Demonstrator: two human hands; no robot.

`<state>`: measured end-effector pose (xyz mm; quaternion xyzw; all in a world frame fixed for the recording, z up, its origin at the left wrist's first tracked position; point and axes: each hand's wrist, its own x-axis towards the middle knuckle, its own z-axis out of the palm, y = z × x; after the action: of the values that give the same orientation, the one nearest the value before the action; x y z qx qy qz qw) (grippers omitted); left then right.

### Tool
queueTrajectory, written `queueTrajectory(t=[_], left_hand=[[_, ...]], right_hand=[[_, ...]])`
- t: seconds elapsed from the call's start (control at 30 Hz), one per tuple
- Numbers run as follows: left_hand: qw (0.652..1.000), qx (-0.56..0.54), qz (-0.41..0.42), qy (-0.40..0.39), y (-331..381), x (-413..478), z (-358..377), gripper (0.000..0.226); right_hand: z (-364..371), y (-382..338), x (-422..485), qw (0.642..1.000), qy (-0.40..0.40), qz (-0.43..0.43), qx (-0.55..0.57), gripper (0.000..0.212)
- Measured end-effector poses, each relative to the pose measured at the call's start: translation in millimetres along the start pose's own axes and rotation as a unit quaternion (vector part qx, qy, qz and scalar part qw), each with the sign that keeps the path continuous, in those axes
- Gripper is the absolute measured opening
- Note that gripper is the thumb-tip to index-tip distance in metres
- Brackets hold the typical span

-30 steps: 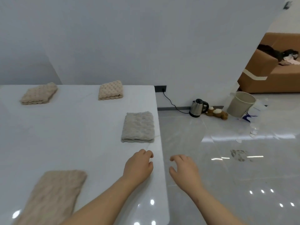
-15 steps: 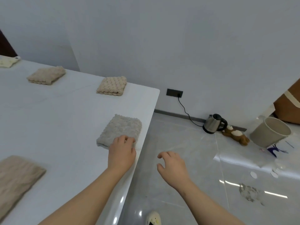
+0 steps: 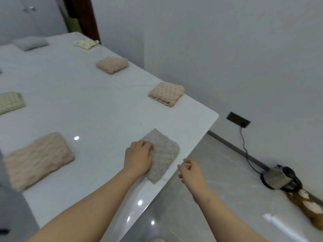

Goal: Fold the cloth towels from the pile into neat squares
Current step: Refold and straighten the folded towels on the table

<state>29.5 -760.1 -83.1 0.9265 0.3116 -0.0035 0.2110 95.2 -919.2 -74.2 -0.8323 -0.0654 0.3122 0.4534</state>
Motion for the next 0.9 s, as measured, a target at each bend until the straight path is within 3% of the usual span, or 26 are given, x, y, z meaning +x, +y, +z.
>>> queueTrajectory(t=[0.23,0.43,0.53,0.67,0.8,0.9], left_hand=[[0.974,-0.154,-0.164,-0.015,-26,1,0,0.047],[0.939,-0.24,-0.244,0.007,-16,-3,4,0.045],[0.925,-0.245,-0.289,0.008,-7,-7,8,0.047],[0.906,-0.261,-0.333,0.006,6,-11,13,0.053],[0.858,-0.341,-0.376,0.085,16,-15,23,0.028],[0.835,-0.342,-0.41,0.13,22,-16,29,0.022]], right_hand=[[6,-17,48,0.995,-0.089,0.003,0.053,0.063],[-2,-28,87,0.985,-0.17,-0.022,-0.012,0.016],[-8,-33,105,0.981,-0.179,-0.061,-0.046,0.012],[-11,-42,125,0.971,-0.214,-0.086,-0.057,0.031],[-16,-47,133,0.962,-0.261,-0.076,-0.035,0.058],[-19,-41,127,0.954,-0.267,-0.113,-0.077,0.068]])
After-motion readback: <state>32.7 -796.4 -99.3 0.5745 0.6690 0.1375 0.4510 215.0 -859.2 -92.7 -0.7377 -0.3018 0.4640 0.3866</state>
